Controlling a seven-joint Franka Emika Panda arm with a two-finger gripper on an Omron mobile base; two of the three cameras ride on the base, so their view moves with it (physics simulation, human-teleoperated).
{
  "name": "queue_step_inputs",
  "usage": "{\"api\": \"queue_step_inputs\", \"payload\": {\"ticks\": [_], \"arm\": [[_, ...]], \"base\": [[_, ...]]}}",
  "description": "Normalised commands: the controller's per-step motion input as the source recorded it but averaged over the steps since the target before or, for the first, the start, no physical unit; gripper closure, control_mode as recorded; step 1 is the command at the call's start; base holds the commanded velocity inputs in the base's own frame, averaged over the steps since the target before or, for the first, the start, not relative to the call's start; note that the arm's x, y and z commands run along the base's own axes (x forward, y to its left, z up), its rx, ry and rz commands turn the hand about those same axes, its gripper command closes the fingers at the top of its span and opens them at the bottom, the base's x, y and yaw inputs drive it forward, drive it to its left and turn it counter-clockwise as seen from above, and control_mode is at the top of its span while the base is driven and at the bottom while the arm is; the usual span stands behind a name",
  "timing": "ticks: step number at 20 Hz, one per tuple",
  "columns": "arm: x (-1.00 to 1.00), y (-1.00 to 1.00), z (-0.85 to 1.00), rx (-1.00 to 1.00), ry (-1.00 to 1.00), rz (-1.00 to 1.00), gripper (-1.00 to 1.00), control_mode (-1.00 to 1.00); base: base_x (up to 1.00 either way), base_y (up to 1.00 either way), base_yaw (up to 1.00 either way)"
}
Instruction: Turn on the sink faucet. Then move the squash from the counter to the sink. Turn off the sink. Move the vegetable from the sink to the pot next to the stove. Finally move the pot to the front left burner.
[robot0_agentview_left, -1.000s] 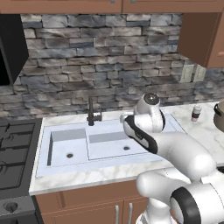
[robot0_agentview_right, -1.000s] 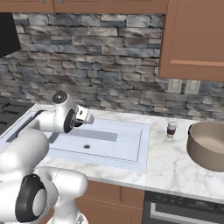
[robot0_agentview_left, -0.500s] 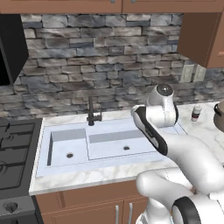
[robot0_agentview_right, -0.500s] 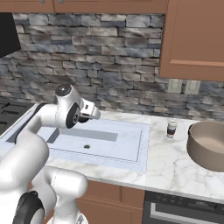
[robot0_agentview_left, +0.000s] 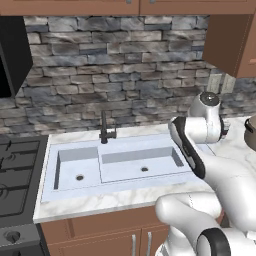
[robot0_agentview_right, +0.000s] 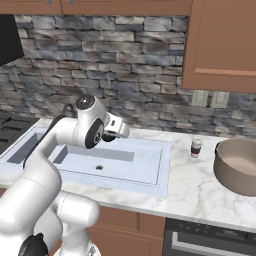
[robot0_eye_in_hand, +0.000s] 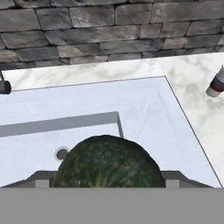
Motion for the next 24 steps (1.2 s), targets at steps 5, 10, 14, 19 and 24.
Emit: {"api": "queue_step_inputs", "payload": {"ticks": [5, 10, 14, 19, 24], "arm": [[-0.26, -0.55, -0.05, 0.0, 0.0, -0.05, 1.0, -1.0], [-0.06, -0.44, -0.11, 0.0, 0.02, 0.0, 1.0, -1.0], [0.0, -0.42, -0.02, -0.01, 0.06, 0.03, 1.0, -1.0], [-0.08, -0.54, 0.0, 0.0, 0.02, 0.0, 1.0, -1.0], [-0.28, -0.66, 0.0, 0.0, 0.0, 0.0, 1.0, -1.0]], "base": [[0.0, 0.0, 0.0], [0.0, 0.0, 0.0], [0.0, 0.0, 0.0], [0.0, 0.0, 0.0], [0.0, 0.0, 0.0]]}}
